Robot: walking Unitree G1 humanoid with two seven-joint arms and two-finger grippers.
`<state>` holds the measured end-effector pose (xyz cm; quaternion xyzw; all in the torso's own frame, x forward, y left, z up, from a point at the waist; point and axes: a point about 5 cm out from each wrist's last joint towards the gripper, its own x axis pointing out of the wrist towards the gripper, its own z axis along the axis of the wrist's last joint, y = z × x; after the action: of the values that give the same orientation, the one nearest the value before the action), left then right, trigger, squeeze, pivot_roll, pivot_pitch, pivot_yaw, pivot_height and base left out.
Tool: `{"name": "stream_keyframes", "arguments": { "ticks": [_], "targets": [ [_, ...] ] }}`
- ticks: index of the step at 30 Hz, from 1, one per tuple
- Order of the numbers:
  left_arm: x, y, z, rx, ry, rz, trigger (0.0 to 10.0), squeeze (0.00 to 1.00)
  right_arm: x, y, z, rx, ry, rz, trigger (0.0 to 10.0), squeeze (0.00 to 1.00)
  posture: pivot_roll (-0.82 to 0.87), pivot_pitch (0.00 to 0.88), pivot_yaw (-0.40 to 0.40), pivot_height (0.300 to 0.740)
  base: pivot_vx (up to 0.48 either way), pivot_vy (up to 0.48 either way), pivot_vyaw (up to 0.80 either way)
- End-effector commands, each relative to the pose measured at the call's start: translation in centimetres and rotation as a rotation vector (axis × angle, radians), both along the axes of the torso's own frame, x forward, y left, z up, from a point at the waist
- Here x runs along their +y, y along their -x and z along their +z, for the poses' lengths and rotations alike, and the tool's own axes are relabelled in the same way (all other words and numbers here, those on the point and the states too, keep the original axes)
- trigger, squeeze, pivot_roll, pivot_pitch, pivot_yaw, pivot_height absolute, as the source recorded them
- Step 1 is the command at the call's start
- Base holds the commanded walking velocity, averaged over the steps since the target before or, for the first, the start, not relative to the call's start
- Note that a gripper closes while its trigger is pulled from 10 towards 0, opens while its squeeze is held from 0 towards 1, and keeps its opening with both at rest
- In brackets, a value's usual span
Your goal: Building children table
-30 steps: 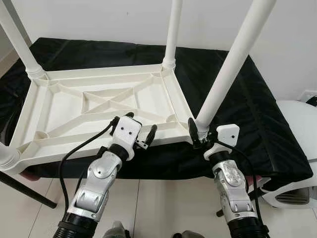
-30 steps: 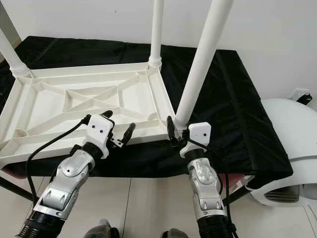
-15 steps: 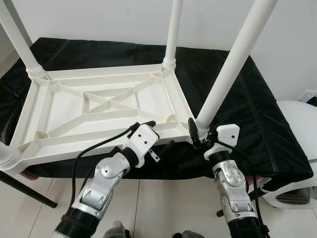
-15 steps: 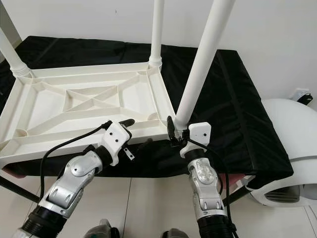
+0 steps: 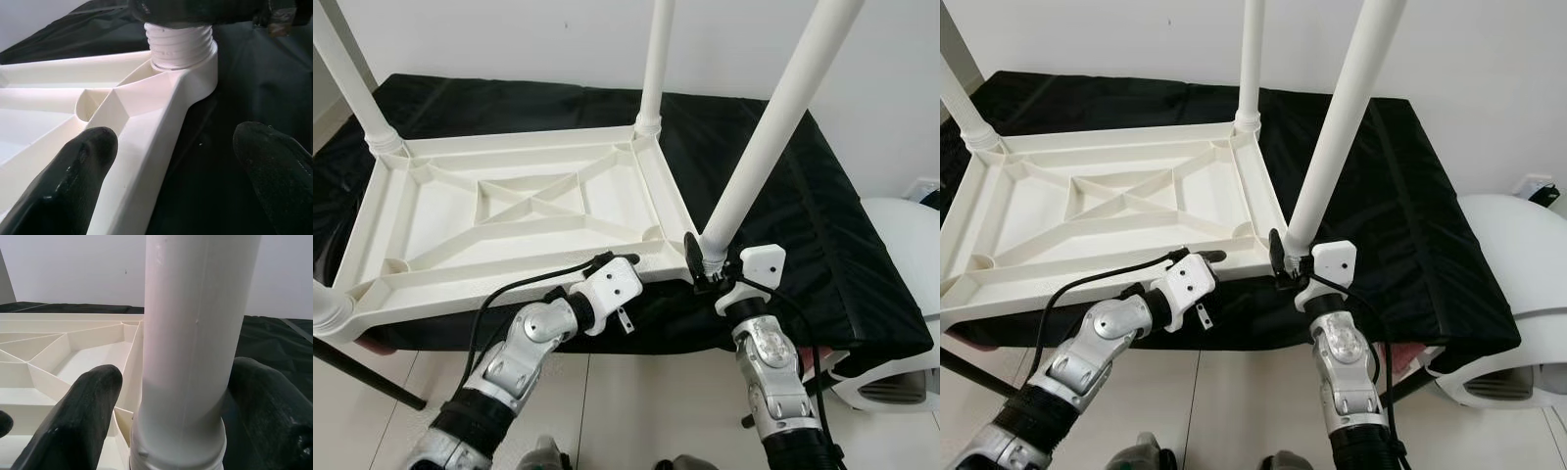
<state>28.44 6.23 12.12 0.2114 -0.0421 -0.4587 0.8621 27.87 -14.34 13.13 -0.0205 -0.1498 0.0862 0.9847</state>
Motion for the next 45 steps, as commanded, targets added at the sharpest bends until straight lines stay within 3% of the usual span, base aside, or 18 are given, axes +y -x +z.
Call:
{"name": "stream_keyframes", "arguments": {
  "ticks": [1, 21, 30, 44, 45],
  "targets": [
    [-0.1, -0.5, -0.9, 0.033, -0.062, -0.001, 10.0, 0.0, 0.2, 0.0, -0.3, 0.011, 0.0, 0.001, 10.0, 0.0, 0.05, 0.023, -0.014, 0.74, 0.0, 0.0, 0.0],
    [-0.5, -2.6, -0.9, 0.132, -0.095, 0.012, 10.0, 0.0, 0.2, 0.1, -0.3, 0.014, 0.001, -0.001, 10.0, 0.0, 0.05, 0.026, -0.011, 0.74, 0.0, 0.0, 0.0],
    [-1.4, -2.7, -0.8, 0.175, -0.094, -0.048, 10.0, 0.0, 0.2, 0.0, -0.4, 0.012, 0.003, -0.003, 10.0, 0.0, 0.03, 0.015, -0.002, 0.74, 0.0, 0.0, 0.0],
    [-1.5, -2.2, -1.7, 0.282, -0.134, -0.127, 9.7, 0.0, 0.3, 0.1, -0.4, 0.009, 0.0, -0.007, 10.0, 0.0, 0.02, 0.003, 0.014, 0.74, 0.0, 0.0, 0.0],
    [-1.4, -2.2, -1.8, 0.291, -0.142, -0.136, 2.0, 0.0, 0.3, 0.1, -0.4, 0.008, 0.0, -0.006, 10.0, 0.0, 0.02, 0.002, 0.016, 0.74, 0.0, 0.0, 0.0]
  ]
}}
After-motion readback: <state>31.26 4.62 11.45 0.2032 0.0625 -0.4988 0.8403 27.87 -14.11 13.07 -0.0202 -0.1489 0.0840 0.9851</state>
